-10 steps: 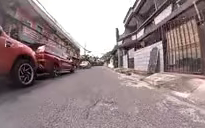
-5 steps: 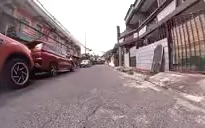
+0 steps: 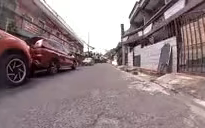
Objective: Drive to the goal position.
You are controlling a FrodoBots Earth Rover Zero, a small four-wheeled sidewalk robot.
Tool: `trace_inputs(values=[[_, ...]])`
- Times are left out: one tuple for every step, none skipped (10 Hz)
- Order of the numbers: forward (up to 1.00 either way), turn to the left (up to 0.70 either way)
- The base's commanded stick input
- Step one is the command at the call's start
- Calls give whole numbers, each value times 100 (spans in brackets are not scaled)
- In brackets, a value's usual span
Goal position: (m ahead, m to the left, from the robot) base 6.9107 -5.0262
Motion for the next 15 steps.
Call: trace_inputs(values=[[50, 6], [50, 6], [50, 6], [50, 6], [50, 6], [50, 6], [50, 6], [50, 6], [50, 6], [50, 6], [50, 6], [50, 6], [50, 6], [50, 6], [50, 6]])
